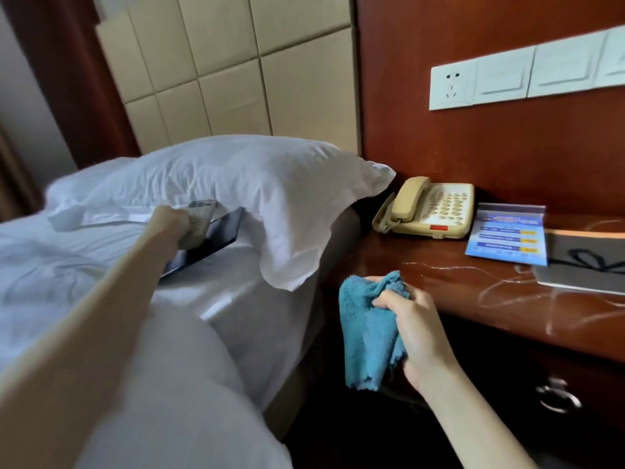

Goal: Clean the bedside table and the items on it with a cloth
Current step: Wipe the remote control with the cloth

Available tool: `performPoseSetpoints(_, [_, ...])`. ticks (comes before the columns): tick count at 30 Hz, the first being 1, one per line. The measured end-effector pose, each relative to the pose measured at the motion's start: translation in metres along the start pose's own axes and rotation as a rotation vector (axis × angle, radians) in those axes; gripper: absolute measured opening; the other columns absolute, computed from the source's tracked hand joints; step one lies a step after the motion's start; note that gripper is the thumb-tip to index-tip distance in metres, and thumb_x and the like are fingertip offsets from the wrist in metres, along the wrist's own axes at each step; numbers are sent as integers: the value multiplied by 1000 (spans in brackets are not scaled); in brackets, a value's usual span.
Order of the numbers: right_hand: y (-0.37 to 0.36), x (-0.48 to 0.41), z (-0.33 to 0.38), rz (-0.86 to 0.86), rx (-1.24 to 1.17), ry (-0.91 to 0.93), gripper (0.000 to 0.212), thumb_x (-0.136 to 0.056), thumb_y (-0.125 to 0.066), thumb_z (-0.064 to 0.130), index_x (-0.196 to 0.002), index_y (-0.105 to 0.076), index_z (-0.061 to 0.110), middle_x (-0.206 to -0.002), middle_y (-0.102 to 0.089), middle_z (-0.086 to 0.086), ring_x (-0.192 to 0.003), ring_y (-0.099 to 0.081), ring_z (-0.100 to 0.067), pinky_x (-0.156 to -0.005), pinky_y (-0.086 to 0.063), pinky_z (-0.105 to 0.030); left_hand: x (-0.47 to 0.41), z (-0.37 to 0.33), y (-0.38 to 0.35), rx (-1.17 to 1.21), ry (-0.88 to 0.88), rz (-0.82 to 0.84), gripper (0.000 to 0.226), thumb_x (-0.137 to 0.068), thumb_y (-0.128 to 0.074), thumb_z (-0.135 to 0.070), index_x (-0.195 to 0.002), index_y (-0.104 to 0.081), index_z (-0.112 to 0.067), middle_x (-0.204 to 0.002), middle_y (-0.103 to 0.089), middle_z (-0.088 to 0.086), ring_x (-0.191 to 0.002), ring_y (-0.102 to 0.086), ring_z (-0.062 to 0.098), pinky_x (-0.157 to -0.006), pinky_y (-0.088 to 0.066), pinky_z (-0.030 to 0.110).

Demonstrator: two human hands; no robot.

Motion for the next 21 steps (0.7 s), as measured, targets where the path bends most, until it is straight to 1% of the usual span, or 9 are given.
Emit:
performPoseSetpoints(3, [3,0,-3,-1,-4,-13,31,-80,-47,-9,-83,-73,7,-76,-74,-10,-68,-70,-17,-58,-55,-23,-3,2,0,-144,-45,-14,36,-94,-42,-9,-121,-52,12,-126,-53,33,-116,-52,44,-85,-43,41])
performPoseSetpoints(7, [4,-1,-5,0,-1,-24,30,-80,-47,-8,-85,-73,7,-78,-74,-13,-69,-70,-20,-59,-56,-25,8,-10,1,-383,-163,-107,35,-91,-38,-10,-115,-57,7,-127,-47,33,-115,-44,48,-96,-38,48])
performPoseSetpoints(10, [6,0,-3,-10,6,-21,30,-79,-47,-7,-83,-73,7,-76,-74,-11,-68,-70,-19,-57,-55,-23,23,-33,0,-355,-345,-153,37,-92,-48,-17,-122,-58,2,-133,-44,30,-119,-43,46,-103,-35,44])
performPoseSetpoints(12, [8,1,-1,-18,18,-14,30,-79,-47,-7,-83,-73,8,-77,-74,-10,-69,-70,-18,-58,-55,-22,33,-48,-2,-313,-446,-147,33,-90,-50,-13,-119,-61,1,-130,-51,27,-120,-45,40,-103,-35,41])
performPoseSetpoints(13, [9,1,0,-22,24,-11,30,-78,-48,-7,-84,-73,8,-78,-74,-10,-70,-70,-18,-60,-55,-23,35,-52,-5,-303,-468,-134,30,-89,-48,-8,-112,-65,0,-125,-56,26,-118,-48,39,-101,-37,40])
performPoseSetpoints(15, [12,1,2,-28,28,-5,30,-79,-47,-7,-85,-73,8,-79,-74,-10,-71,-70,-19,-61,-55,-24,40,-53,-8,-318,-474,-123,26,-85,-44,-1,-95,-69,2,-114,-62,27,-108,-53,41,-93,-42,42])
performPoseSetpoints(16, [13,1,4,-27,29,-1,30,-79,-47,-7,-85,-73,8,-78,-73,-10,-70,-70,-19,-61,-55,-25,42,-53,-8,-339,-472,-130,27,-84,-43,0,-93,-68,4,-111,-62,27,-104,-54,43,-89,-43,44])
performPoseSetpoints(17, [15,1,5,-26,30,3,30,-79,-47,-7,-84,-73,8,-77,-73,-9,-70,-70,-18,-60,-54,-25,44,-52,-8,-360,-473,-143,29,-84,-43,-1,-96,-68,4,-112,-61,27,-103,-54,43,-88,-43,44])
performPoseSetpoints(21, [19,1,12,-23,24,19,30,-80,-47,-6,-83,-72,9,-74,-73,-7,-67,-70,-17,-56,-53,-23,53,-61,-14,-373,-509,-162,38,-87,-42,-8,-120,-61,-3,-128,-54,23,-112,-52,42,-92,-43,44])
Point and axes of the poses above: each hand's wrist, its own x-axis away from the middle knuckle, its own y-axis out of the back of the hand, z = x × y, the point moved 10 cm from there along -x, towards the middle knuckle
